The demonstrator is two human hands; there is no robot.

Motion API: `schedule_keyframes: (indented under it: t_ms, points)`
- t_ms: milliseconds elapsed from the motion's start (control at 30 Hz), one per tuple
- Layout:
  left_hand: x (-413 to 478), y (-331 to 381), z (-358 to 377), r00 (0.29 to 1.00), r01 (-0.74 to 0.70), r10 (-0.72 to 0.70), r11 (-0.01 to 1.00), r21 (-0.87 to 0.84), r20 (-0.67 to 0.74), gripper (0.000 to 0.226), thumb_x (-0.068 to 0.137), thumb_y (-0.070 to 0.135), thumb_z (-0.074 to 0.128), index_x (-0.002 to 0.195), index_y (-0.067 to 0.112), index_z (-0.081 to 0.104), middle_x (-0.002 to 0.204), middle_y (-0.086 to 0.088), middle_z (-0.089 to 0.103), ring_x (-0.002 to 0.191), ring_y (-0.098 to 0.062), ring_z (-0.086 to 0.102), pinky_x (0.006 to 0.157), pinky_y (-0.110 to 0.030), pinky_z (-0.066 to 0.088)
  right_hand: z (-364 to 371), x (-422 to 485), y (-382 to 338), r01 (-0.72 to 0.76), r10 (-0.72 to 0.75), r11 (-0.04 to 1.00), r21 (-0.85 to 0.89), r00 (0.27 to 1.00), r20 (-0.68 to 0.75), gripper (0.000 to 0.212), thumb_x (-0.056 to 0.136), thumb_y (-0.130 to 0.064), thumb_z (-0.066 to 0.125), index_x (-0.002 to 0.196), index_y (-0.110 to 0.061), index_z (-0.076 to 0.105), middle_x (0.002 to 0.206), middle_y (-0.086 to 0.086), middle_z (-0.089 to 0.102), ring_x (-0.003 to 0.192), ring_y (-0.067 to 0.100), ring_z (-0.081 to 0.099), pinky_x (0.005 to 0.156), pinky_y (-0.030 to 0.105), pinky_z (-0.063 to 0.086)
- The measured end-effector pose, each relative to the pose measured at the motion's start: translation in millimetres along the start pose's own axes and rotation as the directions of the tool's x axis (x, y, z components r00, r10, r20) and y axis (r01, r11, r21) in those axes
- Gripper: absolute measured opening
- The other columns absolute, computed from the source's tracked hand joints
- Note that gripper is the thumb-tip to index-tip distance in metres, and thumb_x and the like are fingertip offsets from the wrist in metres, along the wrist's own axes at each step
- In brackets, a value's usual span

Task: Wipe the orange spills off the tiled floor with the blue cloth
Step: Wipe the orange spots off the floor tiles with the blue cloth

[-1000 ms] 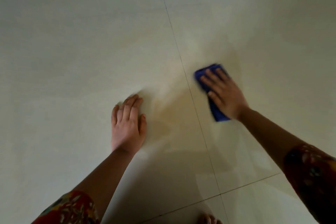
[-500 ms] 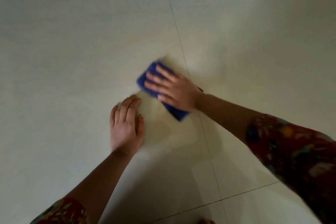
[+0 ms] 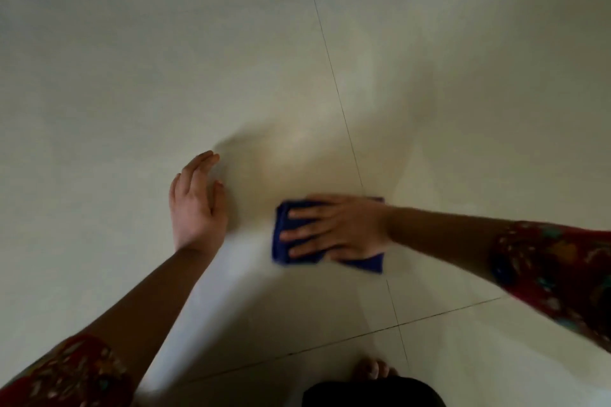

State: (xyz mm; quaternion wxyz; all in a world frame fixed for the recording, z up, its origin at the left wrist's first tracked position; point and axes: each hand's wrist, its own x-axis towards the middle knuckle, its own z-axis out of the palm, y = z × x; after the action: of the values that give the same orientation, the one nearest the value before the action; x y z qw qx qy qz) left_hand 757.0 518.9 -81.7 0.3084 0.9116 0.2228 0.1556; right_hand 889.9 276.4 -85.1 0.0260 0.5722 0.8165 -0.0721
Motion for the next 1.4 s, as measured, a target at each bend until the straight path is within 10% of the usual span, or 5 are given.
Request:
schedule_keyframes:
  t_ms: [633, 867, 1067, 1233, 1400]
  points:
    - [17, 59, 51, 0.879, -0.292, 0.206, 0.945, 0.146, 0.430, 0.059, 0.097, 0.040, 0.034, 0.152, 0.028, 0.017, 0.161, 0.013, 0.007, 0.148, -0.006, -0.001, 0.119, -0.033, -0.008, 13, -106, 23, -0.962, 0.984, 0.170, 0.215, 0.156, -0.082, 0.057, 0.099, -0.046, 0.024, 0.152, -0.027, 0.017, 0.159, 0.005, 0.024, 0.148, 0.035, 0.014, 0.115, 0.054, 0.021]
    - [40, 94, 76, 0.792, -0.405, 0.213, 0.885, 0.231, 0.572, 0.070, 0.096, 0.054, 0.029, 0.154, 0.027, -0.001, 0.161, 0.010, -0.008, 0.148, -0.010, -0.012, 0.119, -0.041, -0.007, 21, -109, -73, -0.719, 0.735, 0.668, 0.193, 0.678, -0.018, 0.051, 0.102, -0.043, 0.026, 0.152, -0.030, 0.024, 0.161, -0.005, 0.018, 0.150, 0.024, 0.007, 0.120, 0.048, 0.007]
    - [29, 103, 97, 0.702, -0.472, 0.201, 0.850, 0.235, 0.684, 0.079, 0.088, 0.071, 0.022, 0.150, 0.037, -0.012, 0.156, 0.008, -0.029, 0.144, -0.011, -0.025, 0.115, -0.046, -0.016, 24, -129, -31, -0.974, 0.997, -0.058, 0.221, -0.070, -0.044, 0.058, 0.099, -0.047, 0.023, 0.152, -0.023, 0.023, 0.160, 0.004, 0.021, 0.148, 0.032, 0.011, 0.117, 0.051, 0.019]
    - [32, 104, 94, 0.669, -0.488, 0.180, 0.838, 0.244, 0.721, 0.082, 0.087, 0.072, 0.024, 0.149, 0.037, -0.015, 0.155, 0.007, -0.032, 0.143, -0.011, -0.026, 0.114, -0.049, -0.015, 29, -130, -140, -0.839, 0.861, 0.488, 0.241, 0.507, 0.023, 0.052, 0.102, -0.042, 0.027, 0.152, -0.029, 0.026, 0.161, -0.004, 0.020, 0.150, 0.026, 0.010, 0.120, 0.047, 0.007]
    - [28, 103, 100, 0.713, -0.485, 0.223, 0.841, 0.239, 0.665, 0.082, 0.084, 0.074, 0.021, 0.150, 0.037, -0.010, 0.158, 0.007, -0.025, 0.145, -0.012, -0.023, 0.116, -0.049, -0.011, 37, -217, -104, -0.965, 0.995, -0.101, 0.243, -0.095, 0.038, 0.058, 0.101, -0.052, 0.012, 0.152, -0.026, 0.023, 0.159, 0.003, 0.022, 0.149, 0.029, 0.012, 0.116, 0.053, 0.020]
